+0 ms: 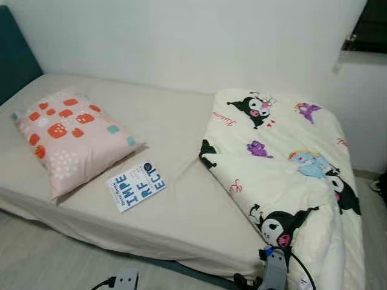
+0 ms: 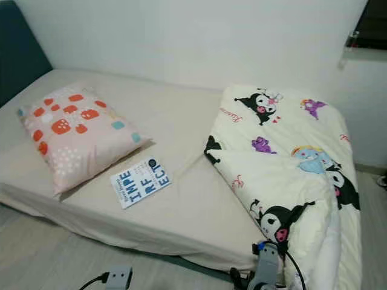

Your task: Clean up the room

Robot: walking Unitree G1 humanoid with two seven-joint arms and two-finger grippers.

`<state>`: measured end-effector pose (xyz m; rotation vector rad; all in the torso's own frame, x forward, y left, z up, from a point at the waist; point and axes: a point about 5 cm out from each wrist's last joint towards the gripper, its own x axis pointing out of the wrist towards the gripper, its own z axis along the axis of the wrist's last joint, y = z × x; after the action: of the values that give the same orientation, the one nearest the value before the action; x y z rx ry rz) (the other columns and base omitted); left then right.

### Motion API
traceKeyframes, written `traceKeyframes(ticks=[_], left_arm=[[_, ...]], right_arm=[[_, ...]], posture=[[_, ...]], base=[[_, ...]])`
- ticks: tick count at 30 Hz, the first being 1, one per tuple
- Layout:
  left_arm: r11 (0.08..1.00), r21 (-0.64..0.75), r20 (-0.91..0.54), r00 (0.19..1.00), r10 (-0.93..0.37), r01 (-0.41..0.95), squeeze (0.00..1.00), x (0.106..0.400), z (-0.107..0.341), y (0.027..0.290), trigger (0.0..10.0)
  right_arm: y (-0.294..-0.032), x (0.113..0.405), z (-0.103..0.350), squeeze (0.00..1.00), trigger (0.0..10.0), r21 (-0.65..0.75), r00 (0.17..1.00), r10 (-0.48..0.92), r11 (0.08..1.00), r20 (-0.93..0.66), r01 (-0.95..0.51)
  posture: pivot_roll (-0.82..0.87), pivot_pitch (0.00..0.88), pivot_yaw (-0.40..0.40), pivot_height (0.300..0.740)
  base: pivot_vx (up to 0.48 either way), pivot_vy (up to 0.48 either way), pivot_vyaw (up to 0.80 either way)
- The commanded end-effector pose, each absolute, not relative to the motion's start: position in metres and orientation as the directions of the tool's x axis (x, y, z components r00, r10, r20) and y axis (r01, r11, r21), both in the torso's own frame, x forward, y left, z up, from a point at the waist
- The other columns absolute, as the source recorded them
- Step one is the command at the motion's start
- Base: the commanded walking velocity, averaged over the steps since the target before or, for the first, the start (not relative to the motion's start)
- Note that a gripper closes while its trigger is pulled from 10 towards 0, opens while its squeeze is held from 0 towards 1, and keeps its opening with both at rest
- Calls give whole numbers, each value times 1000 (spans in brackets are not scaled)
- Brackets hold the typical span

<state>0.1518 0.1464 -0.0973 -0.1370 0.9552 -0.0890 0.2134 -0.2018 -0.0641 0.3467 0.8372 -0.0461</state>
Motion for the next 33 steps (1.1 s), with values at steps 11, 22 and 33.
traceKeyframes(ticks=[11,22,33], left_arm=[[988,-131,-828,557,-67,-76,0,135,-103,152,10000],[964,-175,-654,756,40,-202,0,208,-61,217,10000],[938,-341,-465,878,-116,-57,0,236,-35,220,10000]], right_arm=[[-259,320,60,0,10000,372,978,-12,924,-209,91],[-314,312,84,0,10000,262,952,-247,921,-182,289],[-342,301,96,0,10000,319,936,-325,880,-137,352]], posture=[[-94,143,49,740],[-92,146,48,700],[-103,144,63,665]], base=[[0,0,0],[0,0,0],[0,0,0]])
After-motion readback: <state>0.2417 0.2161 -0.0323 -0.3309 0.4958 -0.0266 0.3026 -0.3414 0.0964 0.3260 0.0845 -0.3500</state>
